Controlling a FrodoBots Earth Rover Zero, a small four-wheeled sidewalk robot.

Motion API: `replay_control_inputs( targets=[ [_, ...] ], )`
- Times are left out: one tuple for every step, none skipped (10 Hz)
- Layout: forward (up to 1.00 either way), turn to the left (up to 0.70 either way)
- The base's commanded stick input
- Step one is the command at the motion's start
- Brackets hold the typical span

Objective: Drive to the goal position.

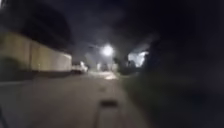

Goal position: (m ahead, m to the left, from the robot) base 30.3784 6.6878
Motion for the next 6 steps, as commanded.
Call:
replay_control_inputs(
  targets=[
    [0.70, -0.35],
    [0.70, -0.20],
    [0.70, -0.03],
    [0.70, 0.00],
    [0.70, 0.00],
    [0.70, 0.00]
  ],
)
